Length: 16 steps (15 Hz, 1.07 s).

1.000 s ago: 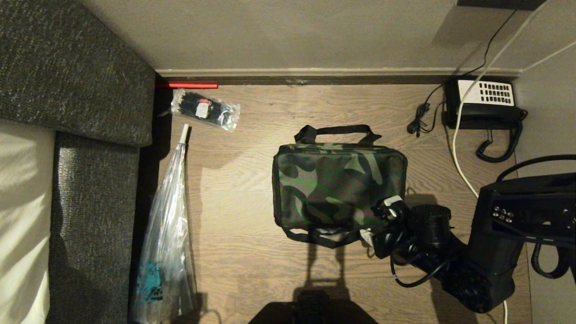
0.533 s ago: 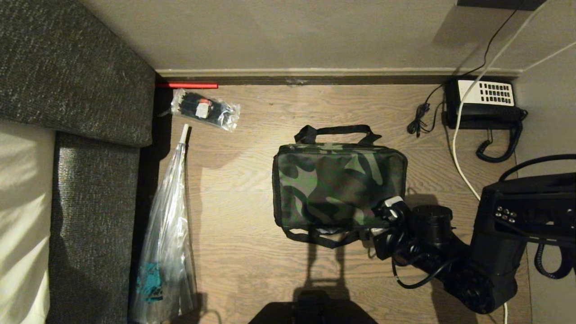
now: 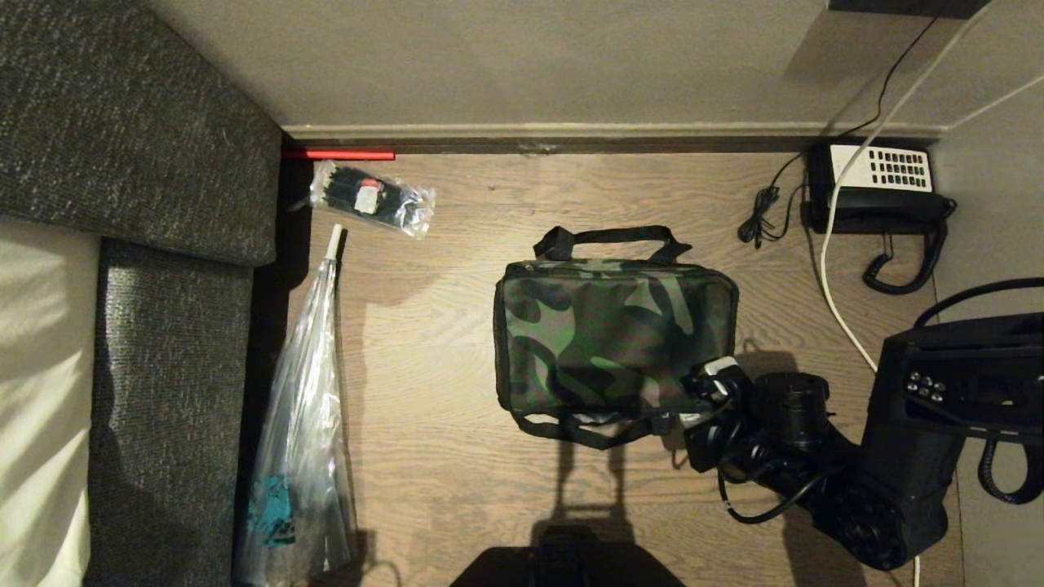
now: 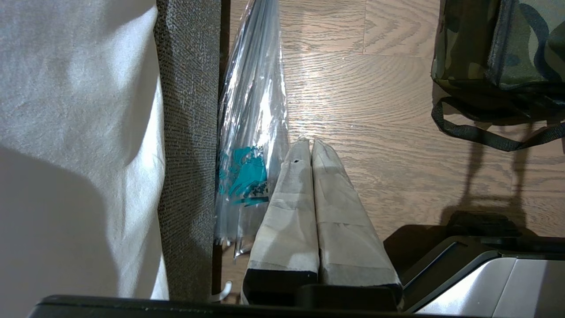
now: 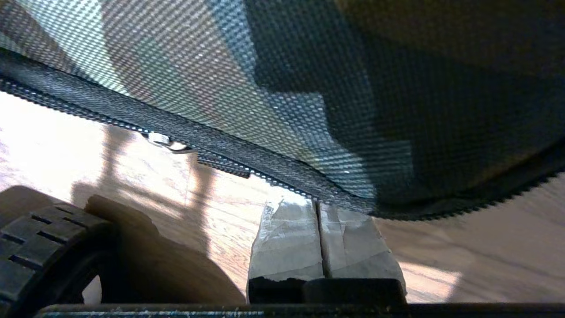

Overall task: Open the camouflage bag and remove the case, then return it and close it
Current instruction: Open the top of the storage box

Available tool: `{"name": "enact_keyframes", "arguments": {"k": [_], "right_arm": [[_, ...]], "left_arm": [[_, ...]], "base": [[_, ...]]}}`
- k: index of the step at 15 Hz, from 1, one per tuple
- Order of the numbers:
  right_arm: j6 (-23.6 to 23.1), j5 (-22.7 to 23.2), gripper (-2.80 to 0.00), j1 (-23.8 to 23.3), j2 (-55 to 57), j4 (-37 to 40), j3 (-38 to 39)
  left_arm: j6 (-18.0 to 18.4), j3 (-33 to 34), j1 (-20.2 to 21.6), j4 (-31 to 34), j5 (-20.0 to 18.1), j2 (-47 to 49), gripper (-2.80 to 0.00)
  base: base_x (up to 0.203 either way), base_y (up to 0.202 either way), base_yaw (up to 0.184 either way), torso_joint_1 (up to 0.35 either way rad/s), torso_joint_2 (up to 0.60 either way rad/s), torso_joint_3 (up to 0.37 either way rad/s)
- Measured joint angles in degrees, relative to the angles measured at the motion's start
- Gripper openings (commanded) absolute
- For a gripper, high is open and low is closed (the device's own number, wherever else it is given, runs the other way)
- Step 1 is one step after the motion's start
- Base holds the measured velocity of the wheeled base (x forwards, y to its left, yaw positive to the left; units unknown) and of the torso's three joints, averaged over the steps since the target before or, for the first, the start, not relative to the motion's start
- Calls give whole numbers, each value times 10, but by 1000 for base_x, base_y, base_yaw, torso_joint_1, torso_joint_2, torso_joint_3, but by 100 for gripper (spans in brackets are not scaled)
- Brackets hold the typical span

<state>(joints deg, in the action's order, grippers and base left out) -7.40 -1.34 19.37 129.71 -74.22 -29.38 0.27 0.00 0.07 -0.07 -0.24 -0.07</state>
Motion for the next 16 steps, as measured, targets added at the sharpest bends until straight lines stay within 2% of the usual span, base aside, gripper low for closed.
{"name": "enact_keyframes", "arguments": {"k": [8, 16], "right_arm": [[-32, 3, -280, -11, 12, 4, -2], [-28, 5, -280, -9, 3, 8, -4]], "left_arm": [[0, 0, 0, 0, 0, 0, -280], [0, 0, 0, 0, 0, 0, -280]], "base": [[0, 0, 0, 0, 0, 0], [0, 0, 0, 0, 0, 0]]}}
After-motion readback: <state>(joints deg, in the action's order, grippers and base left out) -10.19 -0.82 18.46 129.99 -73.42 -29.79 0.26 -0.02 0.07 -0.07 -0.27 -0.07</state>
